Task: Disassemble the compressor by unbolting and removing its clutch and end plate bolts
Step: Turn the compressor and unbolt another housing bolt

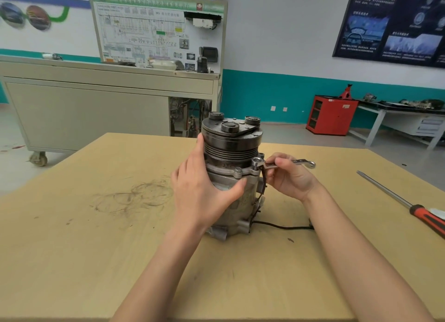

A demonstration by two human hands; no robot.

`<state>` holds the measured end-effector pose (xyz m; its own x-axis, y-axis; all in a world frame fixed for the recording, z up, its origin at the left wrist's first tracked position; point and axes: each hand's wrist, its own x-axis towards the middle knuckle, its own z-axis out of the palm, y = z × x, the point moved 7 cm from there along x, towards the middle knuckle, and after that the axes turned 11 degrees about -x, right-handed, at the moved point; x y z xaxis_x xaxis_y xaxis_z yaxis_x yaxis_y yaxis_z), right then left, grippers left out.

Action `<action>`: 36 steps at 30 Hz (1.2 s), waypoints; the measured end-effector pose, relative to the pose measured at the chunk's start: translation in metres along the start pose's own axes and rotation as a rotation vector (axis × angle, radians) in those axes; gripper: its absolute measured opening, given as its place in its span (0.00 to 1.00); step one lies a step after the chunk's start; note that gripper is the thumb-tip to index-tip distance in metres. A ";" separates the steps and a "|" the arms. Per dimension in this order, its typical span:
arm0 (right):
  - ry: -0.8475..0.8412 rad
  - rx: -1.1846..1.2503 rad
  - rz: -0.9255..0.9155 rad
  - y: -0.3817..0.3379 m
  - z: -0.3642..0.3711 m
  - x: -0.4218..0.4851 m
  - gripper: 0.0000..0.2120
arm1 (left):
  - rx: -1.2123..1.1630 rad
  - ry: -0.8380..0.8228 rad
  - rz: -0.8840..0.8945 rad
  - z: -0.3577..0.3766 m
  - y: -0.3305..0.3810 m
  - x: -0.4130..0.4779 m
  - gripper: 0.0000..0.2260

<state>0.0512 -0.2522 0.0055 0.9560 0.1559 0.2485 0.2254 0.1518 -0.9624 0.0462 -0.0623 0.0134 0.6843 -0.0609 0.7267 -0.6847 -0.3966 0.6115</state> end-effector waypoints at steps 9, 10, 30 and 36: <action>-0.006 0.093 -0.082 -0.018 -0.009 -0.003 0.13 | 0.021 -0.009 -0.004 0.000 0.001 0.000 0.49; 0.059 0.077 -0.119 -0.026 -0.014 -0.007 0.11 | 0.023 -0.011 -0.005 -0.001 0.001 0.000 0.49; 0.478 -1.439 -0.209 -0.069 0.062 -0.035 0.05 | 0.033 0.009 0.011 0.000 0.003 0.000 0.48; 0.373 -1.410 -0.222 -0.074 0.059 -0.032 0.05 | 0.034 0.009 0.024 -0.001 0.003 0.000 0.48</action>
<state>-0.0072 -0.2108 0.0749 0.8209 -0.0311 0.5702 0.1538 -0.9496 -0.2732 0.0441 -0.0628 0.0157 0.6653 -0.0622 0.7440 -0.6918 -0.4261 0.5829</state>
